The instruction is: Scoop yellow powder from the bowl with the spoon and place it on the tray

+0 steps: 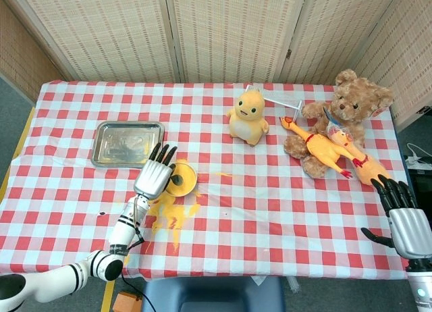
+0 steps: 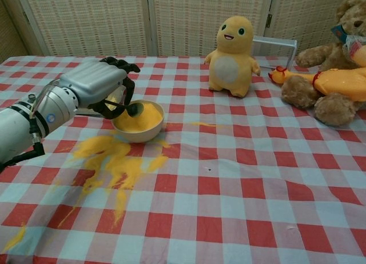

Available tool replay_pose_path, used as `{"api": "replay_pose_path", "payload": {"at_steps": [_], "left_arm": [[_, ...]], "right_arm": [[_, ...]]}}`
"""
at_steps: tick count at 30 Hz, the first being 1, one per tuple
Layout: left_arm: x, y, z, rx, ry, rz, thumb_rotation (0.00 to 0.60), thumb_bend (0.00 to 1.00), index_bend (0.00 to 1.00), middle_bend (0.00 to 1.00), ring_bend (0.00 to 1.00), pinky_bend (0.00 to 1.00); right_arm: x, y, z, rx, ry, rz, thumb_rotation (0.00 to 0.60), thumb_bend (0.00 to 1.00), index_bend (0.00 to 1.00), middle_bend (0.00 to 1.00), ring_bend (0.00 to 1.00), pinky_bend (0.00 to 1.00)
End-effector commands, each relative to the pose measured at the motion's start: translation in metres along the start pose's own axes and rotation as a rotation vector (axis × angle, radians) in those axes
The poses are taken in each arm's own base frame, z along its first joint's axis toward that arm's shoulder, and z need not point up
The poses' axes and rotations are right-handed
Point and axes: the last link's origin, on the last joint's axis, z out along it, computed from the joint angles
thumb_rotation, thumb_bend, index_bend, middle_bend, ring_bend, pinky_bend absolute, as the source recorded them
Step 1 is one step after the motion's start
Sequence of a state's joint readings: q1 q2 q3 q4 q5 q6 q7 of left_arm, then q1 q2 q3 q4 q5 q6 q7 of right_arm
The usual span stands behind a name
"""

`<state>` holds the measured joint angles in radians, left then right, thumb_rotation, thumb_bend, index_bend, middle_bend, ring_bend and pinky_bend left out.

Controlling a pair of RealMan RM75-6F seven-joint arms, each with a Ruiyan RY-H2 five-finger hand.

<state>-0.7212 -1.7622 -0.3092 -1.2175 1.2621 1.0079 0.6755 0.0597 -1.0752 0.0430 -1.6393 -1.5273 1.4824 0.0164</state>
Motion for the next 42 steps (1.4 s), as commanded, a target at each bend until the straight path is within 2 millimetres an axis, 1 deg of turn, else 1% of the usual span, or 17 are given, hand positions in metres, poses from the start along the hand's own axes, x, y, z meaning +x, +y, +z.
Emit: {"api": "replay_pose_path", "payload": {"at_steps": [1,4,7,12,16,19,22,25,28,31,33,36,42], "left_arm": [[-0.002,0.004,0.006,0.007,-0.009,0.011,0.600,0.44,0.56,0.06,0.00,0.01],[-0.004,0.008,0.009,0.007,-0.016,0.016,0.600,0.44,0.47,0.06,0.00,0.02],[-0.006,0.011,0.010,0.006,-0.016,0.023,0.600,0.44,0.42,0.06,0.00,0.02],[-0.007,0.015,0.009,0.001,-0.018,0.031,0.600,0.44,0.39,0.06,0.00,0.03],[-0.002,0.014,0.005,-0.006,0.009,0.025,0.600,0.44,0.38,0.06,0.00,0.03],[0.006,0.010,0.000,-0.010,0.040,0.018,0.600,0.44,0.38,0.06,0.00,0.03],[0.014,0.000,-0.004,-0.007,0.048,0.014,0.600,0.45,0.39,0.06,0.00,0.03],[0.017,-0.012,-0.004,0.003,0.006,0.007,0.600,0.49,0.40,0.04,0.00,0.03],[0.016,-0.024,-0.001,0.019,-0.057,0.008,0.600,0.56,0.33,0.02,0.00,0.01],[0.013,-0.031,0.001,0.028,-0.127,0.003,0.600,0.58,0.25,0.00,0.00,0.00],[0.012,-0.035,0.002,0.034,-0.159,0.013,0.600,0.59,0.24,0.00,0.00,0.00],[0.010,-0.039,0.001,0.044,-0.187,0.021,0.600,0.60,0.24,0.00,0.00,0.00],[0.008,-0.045,-0.003,0.062,-0.214,0.052,0.600,0.60,0.30,0.00,0.00,0.00]], "right_arm": [[0.000,0.000,0.001,-0.002,-0.001,0.000,0.600,0.00,0.00,0.00,0.00,0.00],[0.000,0.001,0.002,-0.005,-0.002,0.001,0.600,0.00,0.00,0.00,0.00,0.00],[0.001,0.001,0.002,-0.007,0.000,0.003,0.600,0.00,0.00,0.00,0.00,0.00],[0.002,0.002,0.000,-0.006,0.007,0.005,0.600,0.00,0.00,0.00,0.00,0.00],[0.003,0.002,-0.001,-0.004,0.005,0.006,0.600,0.00,0.00,0.00,0.00,0.00],[0.002,0.001,-0.002,-0.002,0.003,0.006,0.600,0.00,0.00,0.00,0.00,0.00],[0.002,0.000,-0.002,0.001,0.004,0.006,0.600,0.00,0.00,0.00,0.00,0.00],[0.002,-0.001,-0.003,0.004,0.005,0.006,0.600,0.00,0.00,0.00,0.00,0.00],[0.002,-0.002,-0.004,0.007,0.005,0.005,0.600,0.00,0.00,0.00,0.00,0.00],[0.001,-0.003,-0.003,0.010,0.002,0.005,0.600,0.00,0.00,0.00,0.00,0.00],[0.001,-0.003,-0.003,0.010,0.000,0.004,0.600,0.00,0.00,0.00,0.00,0.00],[0.001,-0.003,-0.003,0.008,0.001,0.004,0.600,0.00,0.00,0.00,0.00,0.00],[0.001,-0.003,-0.003,0.007,0.002,0.005,0.600,0.00,0.00,0.00,0.00,0.00]]}}
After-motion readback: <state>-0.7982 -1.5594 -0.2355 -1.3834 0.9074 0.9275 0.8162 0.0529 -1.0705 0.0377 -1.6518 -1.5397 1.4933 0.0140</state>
